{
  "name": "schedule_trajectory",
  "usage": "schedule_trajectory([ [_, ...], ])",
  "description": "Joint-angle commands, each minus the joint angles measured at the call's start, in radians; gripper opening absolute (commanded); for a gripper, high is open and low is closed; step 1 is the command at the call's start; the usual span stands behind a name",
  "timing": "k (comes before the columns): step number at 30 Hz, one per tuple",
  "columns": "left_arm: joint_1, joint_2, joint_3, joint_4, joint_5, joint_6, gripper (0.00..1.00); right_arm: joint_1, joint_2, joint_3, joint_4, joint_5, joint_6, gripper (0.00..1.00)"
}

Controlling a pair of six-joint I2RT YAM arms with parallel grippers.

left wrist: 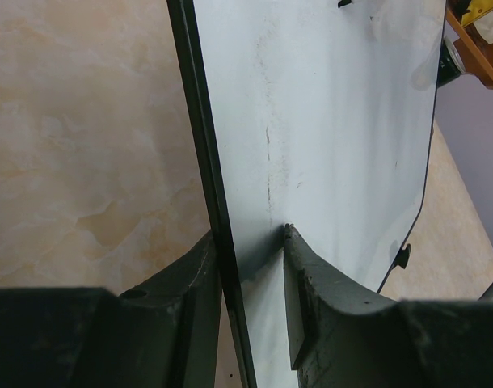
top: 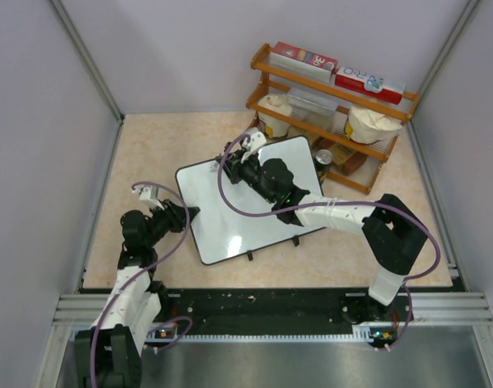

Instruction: Write a sentence on the whiteboard

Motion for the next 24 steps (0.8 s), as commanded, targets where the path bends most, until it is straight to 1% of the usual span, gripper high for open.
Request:
schedule_trajectory([
  [1,0.001,0.003,-0.012,0.044,-0.021,0.062,0.0,0.01,-0.019,-0.016,0.024,0.022,0.007,0.0],
  [24,0.003,0.003,-0.012,0.044,-0.026,0.062,0.0,0.01,-0.104,-0.194,0.028,-0.043,0.042,0.0],
])
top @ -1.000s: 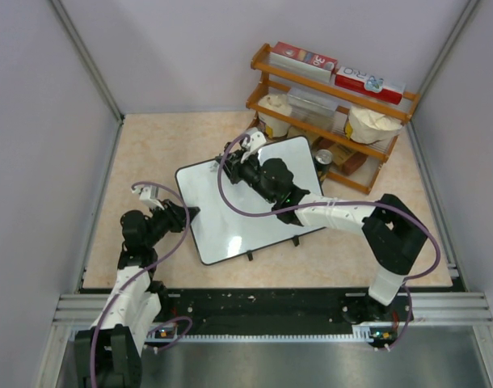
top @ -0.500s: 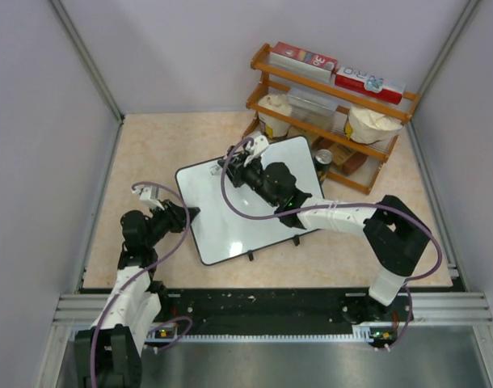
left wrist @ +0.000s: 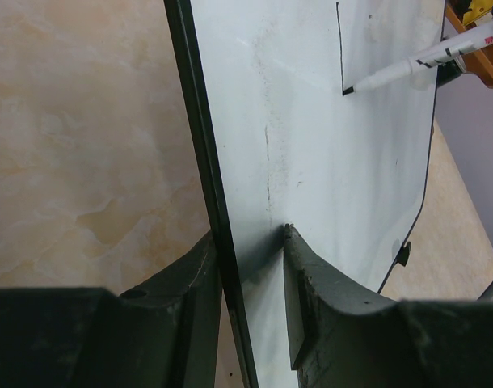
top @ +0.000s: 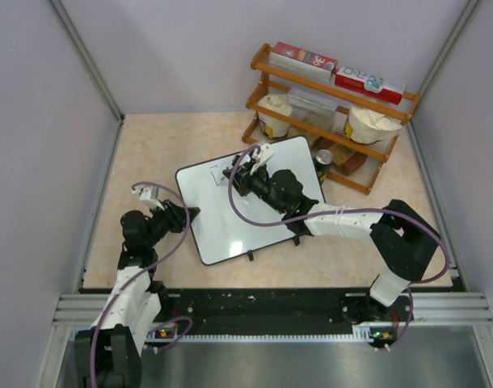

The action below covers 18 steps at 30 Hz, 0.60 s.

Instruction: Write a sentence on the whiteboard

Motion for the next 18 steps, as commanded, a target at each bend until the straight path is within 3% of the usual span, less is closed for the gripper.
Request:
schedule_trajectory([
  [1,0.003,0.003,-0.009,0.047,-0.024,0.064,0.0,0.01,-0.039,-0.041,-0.014,-0.004,-0.002,0.0],
  [18,0.001,0.006,-0.008,0.045,-0.026,0.065,0.0,-0.033,-0.061,0.059,-0.005,-0.074,0.064,0.0],
])
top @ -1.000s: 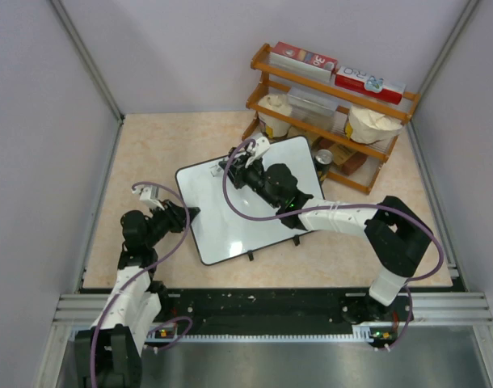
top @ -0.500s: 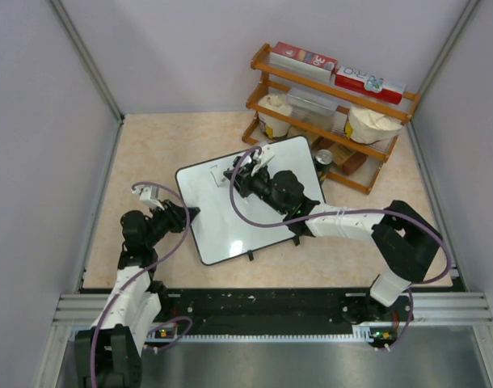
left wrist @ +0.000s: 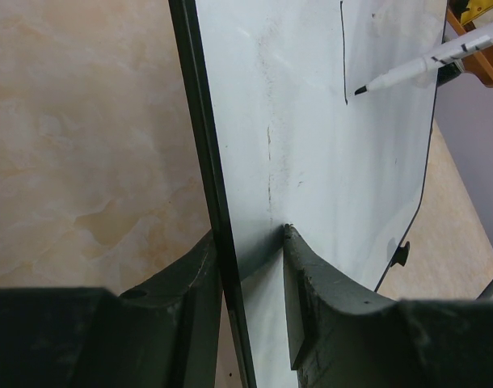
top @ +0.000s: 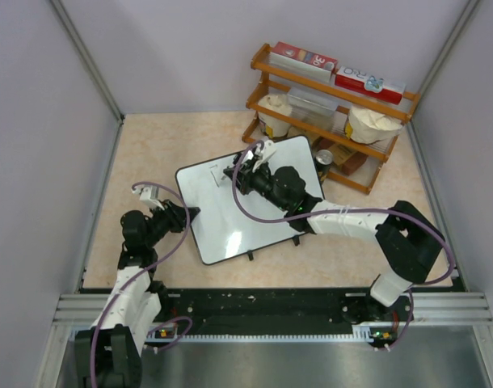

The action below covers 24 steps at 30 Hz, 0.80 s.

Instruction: Write a sentence on the whiteboard

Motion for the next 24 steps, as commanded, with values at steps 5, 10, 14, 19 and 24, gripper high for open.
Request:
schedule_trajectory([
  [5,0.001,0.011,-0.008,0.045,-0.028,0.065,0.0,-0.02,-0.025,0.083,0.047,-0.043,0.027,0.0],
  [10,0.001,0.013,-0.008,0.045,-0.026,0.065,0.0,-0.023,-0.008,0.106,0.034,-0.038,0.026,0.0],
  [14,0.001,0.01,-0.008,0.045,-0.026,0.065,0.0,-0.031,0.018,0.121,0.028,-0.029,0.024,0.0],
  [19,0.001,0.008,-0.008,0.045,-0.026,0.065,0.0,-0.04,0.05,0.141,-0.001,-0.013,0.02,0.0],
  [24,0.001,0.011,-0.008,0.045,-0.026,0.065,0.0,-0.045,0.064,0.121,0.002,-0.026,0.032,0.0],
])
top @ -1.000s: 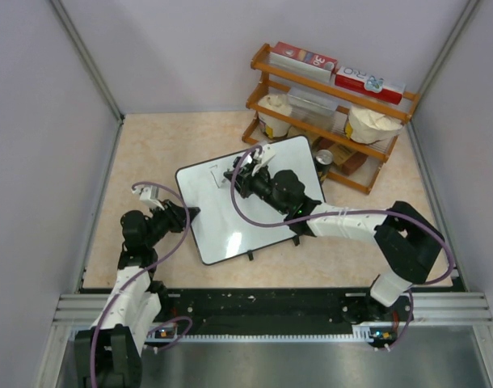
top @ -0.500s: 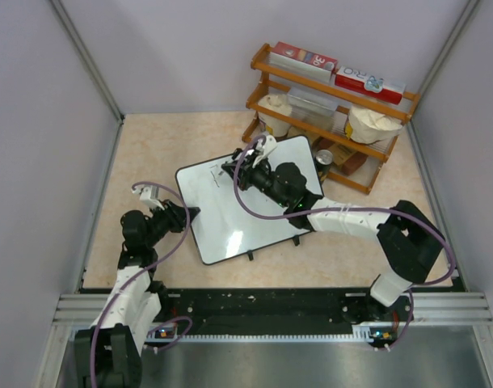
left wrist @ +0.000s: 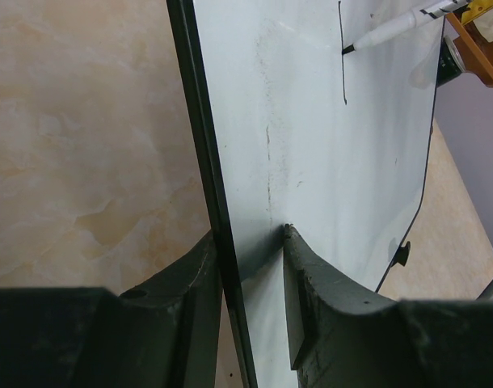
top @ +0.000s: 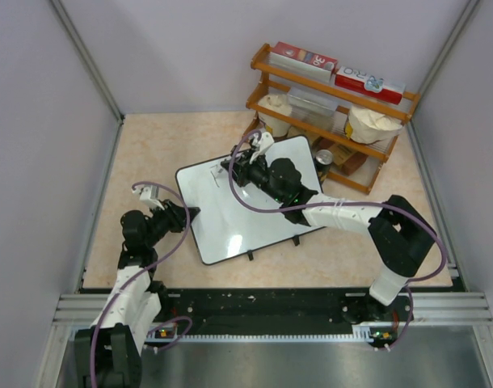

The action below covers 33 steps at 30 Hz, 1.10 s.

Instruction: Write a sentence on the whiteboard

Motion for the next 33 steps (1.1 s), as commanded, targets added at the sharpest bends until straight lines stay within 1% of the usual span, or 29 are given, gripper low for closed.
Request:
schedule_trajectory([
  [1,0.003,0.005,-0.008,0.038,-0.029,0.065,0.0,-0.011,0.008,0.021,0.022,-0.006,0.013,0.0],
  [17,0.001,0.003,-0.008,0.038,-0.03,0.065,0.0,-0.042,-0.014,-0.003,-0.012,0.061,0.032,0.0],
  [25,0.001,0.003,-0.008,0.036,-0.032,0.065,0.0,-0.044,-0.023,-0.002,-0.013,0.026,0.033,0.0],
  [33,0.001,0.003,-0.008,0.036,-0.032,0.065,0.0,-0.05,-0.117,-0.07,0.065,-0.02,0.073,0.0],
])
